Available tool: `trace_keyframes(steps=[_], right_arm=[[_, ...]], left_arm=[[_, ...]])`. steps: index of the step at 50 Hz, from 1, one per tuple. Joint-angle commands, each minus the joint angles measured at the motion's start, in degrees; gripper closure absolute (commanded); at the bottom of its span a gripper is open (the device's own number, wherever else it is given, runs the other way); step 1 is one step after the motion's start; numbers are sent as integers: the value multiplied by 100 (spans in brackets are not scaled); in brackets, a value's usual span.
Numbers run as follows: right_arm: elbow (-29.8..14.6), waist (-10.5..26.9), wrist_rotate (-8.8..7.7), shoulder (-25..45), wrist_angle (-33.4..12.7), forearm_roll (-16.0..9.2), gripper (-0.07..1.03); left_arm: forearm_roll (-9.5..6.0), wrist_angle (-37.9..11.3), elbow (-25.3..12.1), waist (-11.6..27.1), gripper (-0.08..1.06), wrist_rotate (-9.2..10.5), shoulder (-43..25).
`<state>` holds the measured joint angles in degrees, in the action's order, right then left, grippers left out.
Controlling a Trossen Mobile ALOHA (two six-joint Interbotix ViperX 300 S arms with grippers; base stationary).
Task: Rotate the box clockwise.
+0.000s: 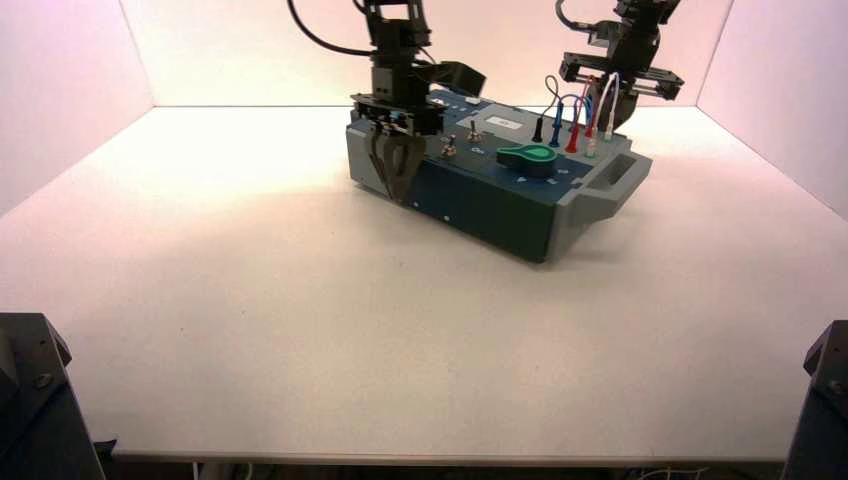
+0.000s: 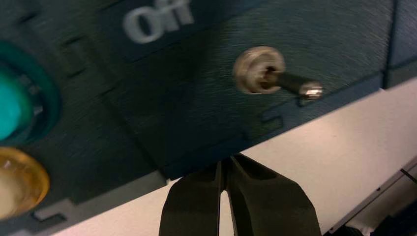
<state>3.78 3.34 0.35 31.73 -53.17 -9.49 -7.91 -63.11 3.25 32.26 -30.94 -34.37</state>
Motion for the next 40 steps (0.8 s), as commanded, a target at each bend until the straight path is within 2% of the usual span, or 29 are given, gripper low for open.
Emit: trace_keyframes(steps=[1,8,12,16,22,30,35,40], right_arm=[[141,439,-18,-220,-62,-53,98],[26,396,-53,-149,220,123,98],[-308,396,-79,-26,316,360,98],[-633,404,-105,88,343,457,98],[-1011,422,-141,176,387,466,98],[-1389,431,-149,53,404,457,98],[-1468,431,-158,-158,431,457,98],[-1354,448,-202,-571,466,431,98]], left_arm=[[9,202,-141,-70,101,-26,255],[18,237,-114,-149,101,-26,281],[0,229,-9,-123,101,-9,413],[-18,272,193,-44,101,-9,633],[-18,615,554,62,101,-18,1116],[-9,870,738,-26,101,-18,1696],[-9,870,782,-114,101,0,2057],[-18,932,879,-211,101,62,2452]])
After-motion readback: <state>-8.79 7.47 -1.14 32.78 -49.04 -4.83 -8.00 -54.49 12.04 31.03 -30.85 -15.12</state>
